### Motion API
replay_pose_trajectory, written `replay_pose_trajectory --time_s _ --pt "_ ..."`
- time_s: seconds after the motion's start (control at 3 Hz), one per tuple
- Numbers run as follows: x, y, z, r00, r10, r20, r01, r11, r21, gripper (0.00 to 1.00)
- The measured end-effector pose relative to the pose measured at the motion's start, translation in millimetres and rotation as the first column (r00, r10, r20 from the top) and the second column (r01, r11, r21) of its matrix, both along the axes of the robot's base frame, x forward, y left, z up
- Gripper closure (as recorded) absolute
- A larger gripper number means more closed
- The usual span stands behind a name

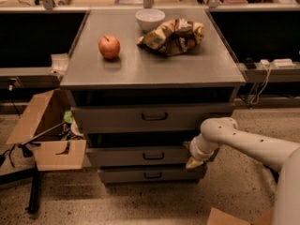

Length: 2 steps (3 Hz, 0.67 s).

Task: Open middle drawer

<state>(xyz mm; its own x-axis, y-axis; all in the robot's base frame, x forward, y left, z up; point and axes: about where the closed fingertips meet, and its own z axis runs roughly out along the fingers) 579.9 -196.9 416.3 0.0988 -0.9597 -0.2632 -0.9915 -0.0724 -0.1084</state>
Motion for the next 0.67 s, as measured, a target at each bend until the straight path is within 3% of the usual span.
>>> replay_pose_trajectory --time_s 0.67 --pt "0.5 0.0 13.4 1.0 0.0 0.0 0.0 1.0 0.0 0.96"
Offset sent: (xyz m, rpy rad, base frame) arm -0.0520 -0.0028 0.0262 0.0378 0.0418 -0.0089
